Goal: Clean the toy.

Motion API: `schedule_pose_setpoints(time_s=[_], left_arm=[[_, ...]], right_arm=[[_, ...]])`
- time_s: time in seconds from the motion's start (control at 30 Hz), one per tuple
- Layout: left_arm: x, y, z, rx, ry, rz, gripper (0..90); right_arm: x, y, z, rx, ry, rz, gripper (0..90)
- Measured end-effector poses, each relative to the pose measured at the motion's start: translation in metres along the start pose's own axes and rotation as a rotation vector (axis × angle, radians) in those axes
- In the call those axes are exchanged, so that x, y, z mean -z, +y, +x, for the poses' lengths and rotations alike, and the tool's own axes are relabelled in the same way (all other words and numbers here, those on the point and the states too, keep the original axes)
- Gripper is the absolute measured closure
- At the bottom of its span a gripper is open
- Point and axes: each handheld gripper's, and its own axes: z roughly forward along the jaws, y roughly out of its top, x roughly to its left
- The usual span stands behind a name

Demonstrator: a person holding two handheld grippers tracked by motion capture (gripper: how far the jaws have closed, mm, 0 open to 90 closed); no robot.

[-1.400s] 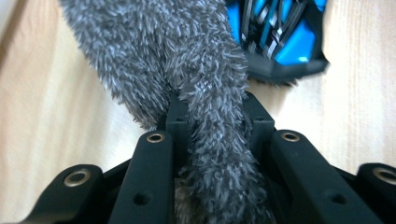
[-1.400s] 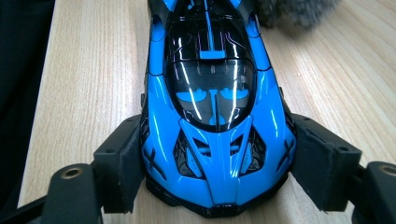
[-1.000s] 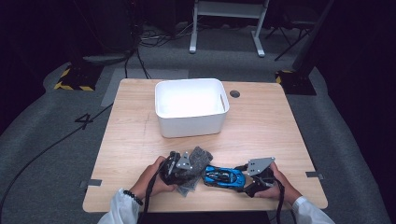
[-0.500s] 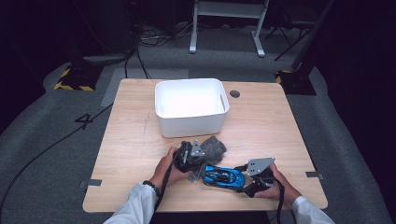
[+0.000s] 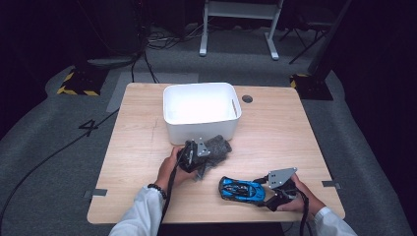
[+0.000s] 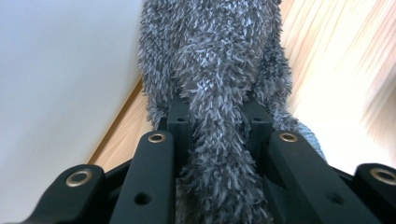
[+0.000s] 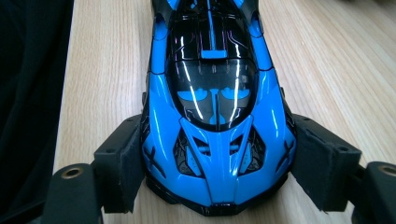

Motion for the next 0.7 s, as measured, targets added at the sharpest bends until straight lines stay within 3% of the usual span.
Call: schedule_pose_setpoints(time_s=[0.13,0.17,0.3,0.5,0.7], left_arm=[[0.013,-0.018,0.006,0.035,-0.043,0.006,72.0],[0.017,-0.025,0.005,0.046,-0.093,-0.007,72.0],[0.023,-0.035,-0.011,0.026,-0.187,-0.015,71.8],[0.023,-0.029,-0.037,-0.047,-0.283,-0.003,71.7],[0.026,-0.03,-0.048,-0.09,-0.374,-0.019,71.7]], right_arm=[[0.004,-0.004,0.0,-0.002,-0.007,0.001,25.9],[0.005,-0.004,0.0,-0.001,-0.009,0.001,25.9],[0.004,-0.004,0.001,-0.006,-0.028,-0.001,25.9],[0.001,-0.003,0.0,-0.027,-0.058,-0.011,25.9],[0.003,-0.004,-0.006,-0.061,-0.114,-0.014,25.8]])
